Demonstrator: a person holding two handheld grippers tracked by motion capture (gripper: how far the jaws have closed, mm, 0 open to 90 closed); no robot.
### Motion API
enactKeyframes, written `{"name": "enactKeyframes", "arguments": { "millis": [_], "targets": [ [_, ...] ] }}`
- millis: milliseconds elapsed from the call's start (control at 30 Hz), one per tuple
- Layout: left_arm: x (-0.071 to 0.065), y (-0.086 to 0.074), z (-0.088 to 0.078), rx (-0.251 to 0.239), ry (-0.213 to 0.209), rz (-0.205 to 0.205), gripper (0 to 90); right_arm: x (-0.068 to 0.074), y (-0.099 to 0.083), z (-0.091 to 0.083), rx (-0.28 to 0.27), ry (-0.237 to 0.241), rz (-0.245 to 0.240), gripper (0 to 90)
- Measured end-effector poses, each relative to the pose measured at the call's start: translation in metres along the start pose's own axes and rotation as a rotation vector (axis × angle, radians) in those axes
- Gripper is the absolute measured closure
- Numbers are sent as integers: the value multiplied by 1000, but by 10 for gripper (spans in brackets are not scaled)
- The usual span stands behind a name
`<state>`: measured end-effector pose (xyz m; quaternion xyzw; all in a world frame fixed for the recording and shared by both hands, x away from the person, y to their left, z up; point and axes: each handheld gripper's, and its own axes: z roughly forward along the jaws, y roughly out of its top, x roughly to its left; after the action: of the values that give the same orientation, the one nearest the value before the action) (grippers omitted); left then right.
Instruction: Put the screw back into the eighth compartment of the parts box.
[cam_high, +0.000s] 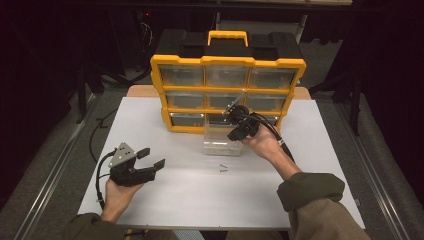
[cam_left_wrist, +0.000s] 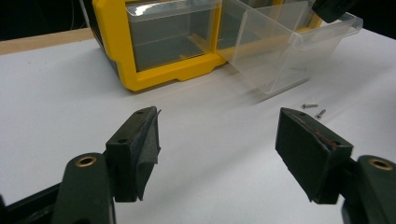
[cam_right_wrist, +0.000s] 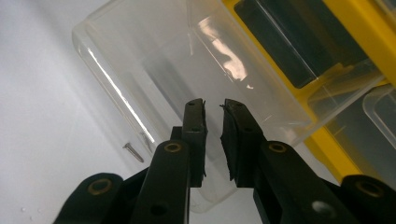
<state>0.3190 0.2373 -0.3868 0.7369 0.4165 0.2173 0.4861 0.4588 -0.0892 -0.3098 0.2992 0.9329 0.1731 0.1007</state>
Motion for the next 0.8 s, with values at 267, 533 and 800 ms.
{"name": "enactKeyframes", "arguments": {
  "millis": [267,533,800],
  "targets": [
    [0,0,0,0,1,-1,307,2,-8,-14,-49,-2,2,805],
    [0,0,0,0,0,1,307,6,-18,-25,-84,15,-15,775],
    [-1,0,-1,-4,-1,1,307,13,-30,-35,-134,31,-29,733]
  ]
}}
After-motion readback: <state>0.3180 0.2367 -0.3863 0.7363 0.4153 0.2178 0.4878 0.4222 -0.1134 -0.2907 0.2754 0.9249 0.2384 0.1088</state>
